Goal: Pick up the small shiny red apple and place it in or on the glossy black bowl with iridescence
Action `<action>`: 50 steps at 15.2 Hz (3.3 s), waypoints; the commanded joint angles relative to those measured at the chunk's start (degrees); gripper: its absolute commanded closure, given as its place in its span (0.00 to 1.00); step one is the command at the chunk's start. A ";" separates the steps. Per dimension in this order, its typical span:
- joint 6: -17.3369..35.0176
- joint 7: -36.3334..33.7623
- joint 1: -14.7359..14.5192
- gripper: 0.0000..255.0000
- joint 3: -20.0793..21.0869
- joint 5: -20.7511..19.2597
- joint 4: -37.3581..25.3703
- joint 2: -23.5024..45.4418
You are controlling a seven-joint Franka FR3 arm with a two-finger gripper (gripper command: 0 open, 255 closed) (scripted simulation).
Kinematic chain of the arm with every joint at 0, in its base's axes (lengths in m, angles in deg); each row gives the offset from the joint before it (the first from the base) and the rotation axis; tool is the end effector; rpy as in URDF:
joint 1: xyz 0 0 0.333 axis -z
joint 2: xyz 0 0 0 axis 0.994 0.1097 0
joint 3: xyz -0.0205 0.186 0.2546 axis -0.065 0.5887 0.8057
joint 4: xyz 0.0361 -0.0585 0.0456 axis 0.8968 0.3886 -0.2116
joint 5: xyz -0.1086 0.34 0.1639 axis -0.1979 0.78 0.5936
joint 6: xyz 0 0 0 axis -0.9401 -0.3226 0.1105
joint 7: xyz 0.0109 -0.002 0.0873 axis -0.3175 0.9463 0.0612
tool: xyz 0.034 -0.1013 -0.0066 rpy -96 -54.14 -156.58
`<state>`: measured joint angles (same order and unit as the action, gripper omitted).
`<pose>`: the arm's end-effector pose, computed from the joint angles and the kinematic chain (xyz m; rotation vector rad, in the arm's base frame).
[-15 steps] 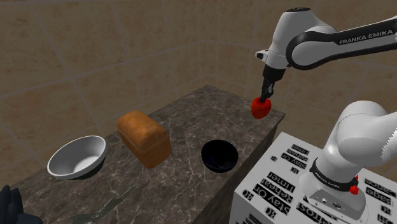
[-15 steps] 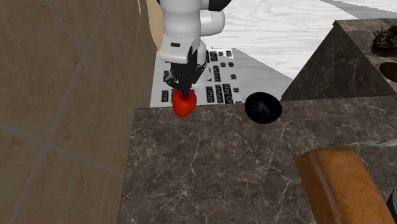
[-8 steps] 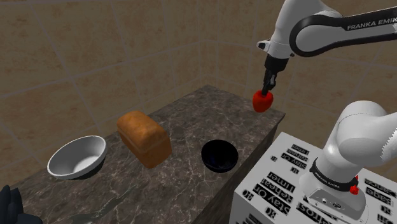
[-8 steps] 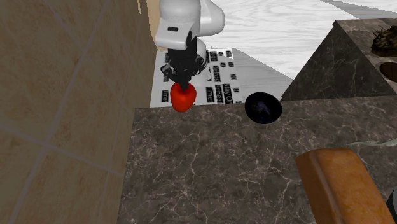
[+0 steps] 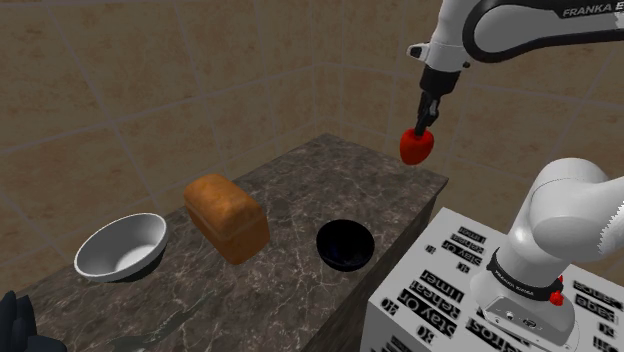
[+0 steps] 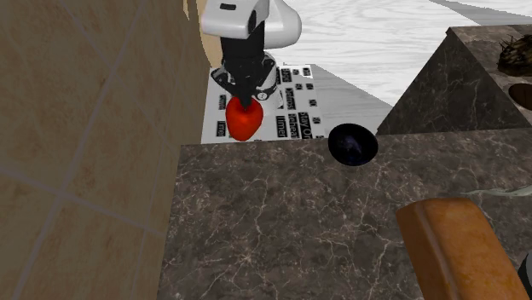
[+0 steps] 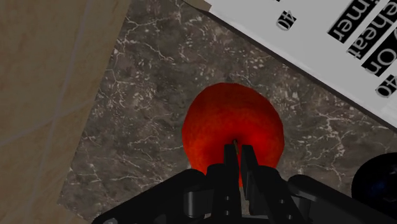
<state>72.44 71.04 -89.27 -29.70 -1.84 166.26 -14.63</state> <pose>0.3019 -0.0366 0.5332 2.9554 0.8018 0.1960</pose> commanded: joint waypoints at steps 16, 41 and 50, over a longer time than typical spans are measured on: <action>-6.20 -14.36 -5.68 1.00 14.56 8.91 -12.78 7.55; -0.03 -31.78 -8.46 1.00 30.60 13.03 -22.00 23.06; 6.89 -32.30 -8.74 1.00 31.42 13.37 -15.33 23.33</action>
<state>78.46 38.89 -97.97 1.55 11.49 150.20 8.59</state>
